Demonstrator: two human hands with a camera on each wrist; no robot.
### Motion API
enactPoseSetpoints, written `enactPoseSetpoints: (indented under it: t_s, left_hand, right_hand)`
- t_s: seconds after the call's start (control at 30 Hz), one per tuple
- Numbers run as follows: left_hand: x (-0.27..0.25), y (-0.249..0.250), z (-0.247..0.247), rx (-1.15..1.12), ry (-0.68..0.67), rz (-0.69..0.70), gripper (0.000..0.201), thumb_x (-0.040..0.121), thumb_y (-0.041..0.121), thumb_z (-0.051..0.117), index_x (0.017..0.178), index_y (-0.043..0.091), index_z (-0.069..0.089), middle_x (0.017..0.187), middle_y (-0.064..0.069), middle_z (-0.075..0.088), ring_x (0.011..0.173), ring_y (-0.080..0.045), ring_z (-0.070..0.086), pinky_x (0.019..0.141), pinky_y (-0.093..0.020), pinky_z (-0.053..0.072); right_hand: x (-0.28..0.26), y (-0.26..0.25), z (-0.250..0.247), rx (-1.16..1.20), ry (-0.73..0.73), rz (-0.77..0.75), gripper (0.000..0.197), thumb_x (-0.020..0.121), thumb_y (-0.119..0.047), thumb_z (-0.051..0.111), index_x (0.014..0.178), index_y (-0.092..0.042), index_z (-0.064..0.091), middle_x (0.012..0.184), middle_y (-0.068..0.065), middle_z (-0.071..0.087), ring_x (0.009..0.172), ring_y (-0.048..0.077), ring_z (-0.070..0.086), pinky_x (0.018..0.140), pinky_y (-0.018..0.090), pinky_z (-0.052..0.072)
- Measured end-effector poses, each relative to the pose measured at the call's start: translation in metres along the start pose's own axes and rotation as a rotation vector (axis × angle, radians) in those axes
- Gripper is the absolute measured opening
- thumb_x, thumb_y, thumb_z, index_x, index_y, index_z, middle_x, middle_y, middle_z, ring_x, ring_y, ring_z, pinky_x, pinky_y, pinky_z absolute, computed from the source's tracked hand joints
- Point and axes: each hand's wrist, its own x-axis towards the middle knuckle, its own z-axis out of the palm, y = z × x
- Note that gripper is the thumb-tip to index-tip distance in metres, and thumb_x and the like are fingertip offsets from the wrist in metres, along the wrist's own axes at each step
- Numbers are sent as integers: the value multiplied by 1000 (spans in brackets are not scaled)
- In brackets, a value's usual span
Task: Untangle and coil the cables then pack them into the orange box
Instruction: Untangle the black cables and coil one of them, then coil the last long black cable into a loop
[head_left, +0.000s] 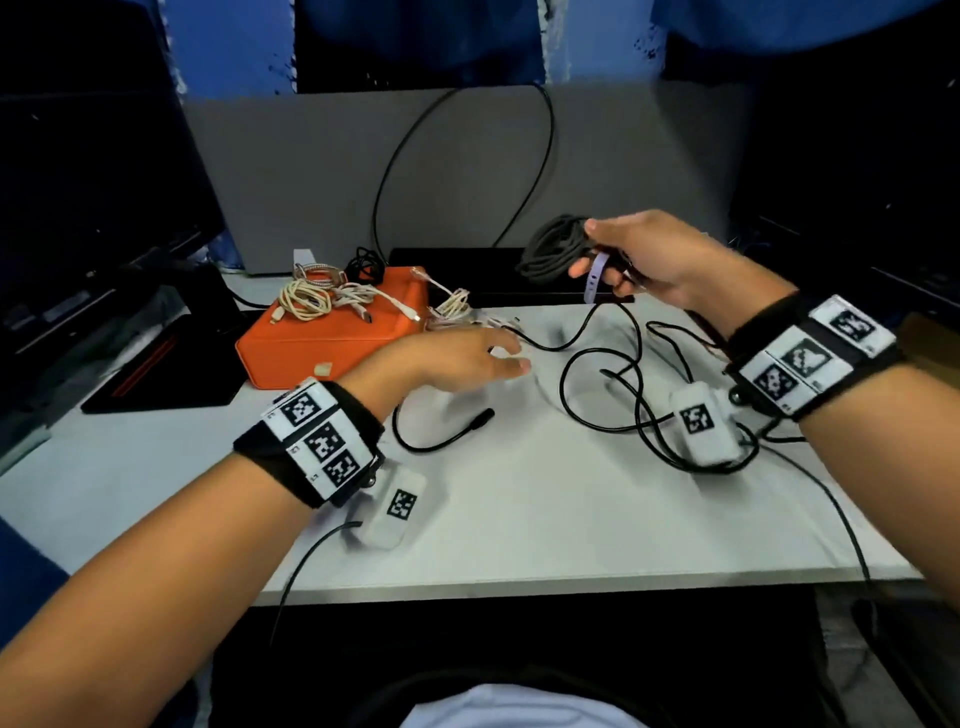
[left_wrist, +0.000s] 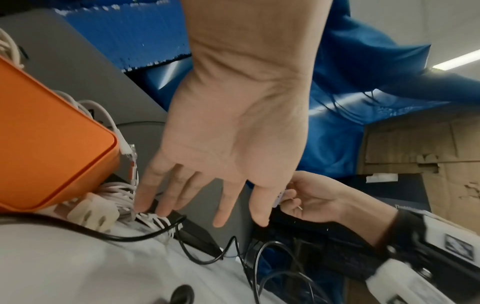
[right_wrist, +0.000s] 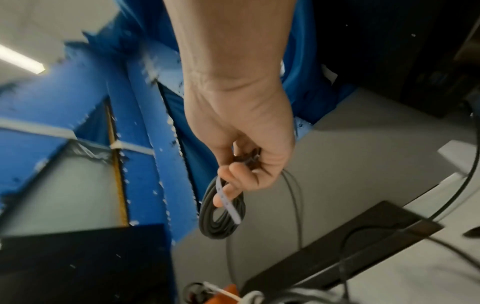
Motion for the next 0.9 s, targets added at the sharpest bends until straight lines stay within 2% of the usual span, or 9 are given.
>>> enactPoseSetpoints:
  t_s: [0.07, 0.13, 0.3, 0.57, 0.67, 0.73, 0.77, 0.83, 0.9]
  left_hand:
    - [5, 2, 1, 66, -92, -21, 54, 100, 61, 47, 145, 30, 53, 154, 5, 46, 141, -21, 42, 117, -32, 31]
    - [9, 5, 2, 84, -159, -5, 50, 100, 60, 48, 138, 29, 60, 146, 6, 55, 134, -19, 49, 116, -35, 35]
    - [7, 17, 8, 111, -203, 65, 42, 99, 53, 56, 129, 25, 66, 127, 12, 63, 118, -11, 56, 95, -23, 40]
    - [12, 8, 18, 120, -247, 89, 42, 89, 57, 68, 124, 33, 67, 128, 12, 62, 118, -14, 58, 109, -36, 45]
    - [15, 2, 20, 84, -272, 107, 40, 86, 57, 70, 120, 36, 67, 128, 14, 63, 119, -13, 59, 109, -39, 45]
    - [15, 1, 19, 65, -280, 119, 38, 87, 55, 70, 120, 36, 68, 127, 15, 63, 119, -13, 59, 110, -38, 44]
    - [15, 2, 19, 56, -286, 124, 38, 89, 54, 71, 121, 35, 67, 126, 15, 63, 119, -12, 58, 110, -38, 44]
    - [16, 3, 20, 45, -296, 132, 37, 90, 50, 71, 122, 32, 67, 125, 15, 64, 118, -12, 59, 110, -38, 43]
    - [17, 3, 21, 27, -294, 141, 38, 90, 48, 72, 124, 31, 66, 130, 14, 63, 121, -13, 58, 111, -38, 43]
  right_hand:
    - [22, 3, -4, -86, 19, 54, 27, 110, -25, 46, 115, -2, 60, 96, 15, 78, 46, 10, 44, 42, 22, 38]
    - [39, 2, -5, -124, 45, 105, 22, 110, -22, 44, 106, -4, 56, 92, 14, 77, 48, 11, 46, 44, 23, 39]
    - [74, 20, 8, -215, 67, 204, 29, 108, -7, 35, 88, 1, 54, 88, 18, 73, 58, 18, 52, 55, 29, 41]
    - [97, 58, 45, -325, -21, 368, 38, 106, -1, 24, 83, 9, 52, 54, 19, 65, 43, 23, 49, 37, 25, 40]
    - [104, 71, 53, -339, -113, 427, 32, 102, 2, 24, 85, 11, 50, 59, 23, 68, 51, 27, 57, 47, 31, 43]
    - [106, 70, 58, -476, -169, 410, 26, 101, -2, 37, 86, 4, 58, 80, 22, 75, 73, 30, 63, 65, 37, 47]
    - [101, 65, 60, -609, -179, 353, 24, 101, -6, 45, 83, -5, 60, 85, 18, 74, 77, 27, 62, 69, 34, 47]
    - [84, 50, 67, -865, -186, 245, 31, 104, -16, 49, 74, -15, 54, 74, 5, 60, 66, 20, 53, 60, 27, 41]
    - [79, 46, 70, -1023, -214, 202, 38, 109, -26, 42, 79, -9, 57, 74, 6, 57, 63, 20, 51, 59, 28, 40]
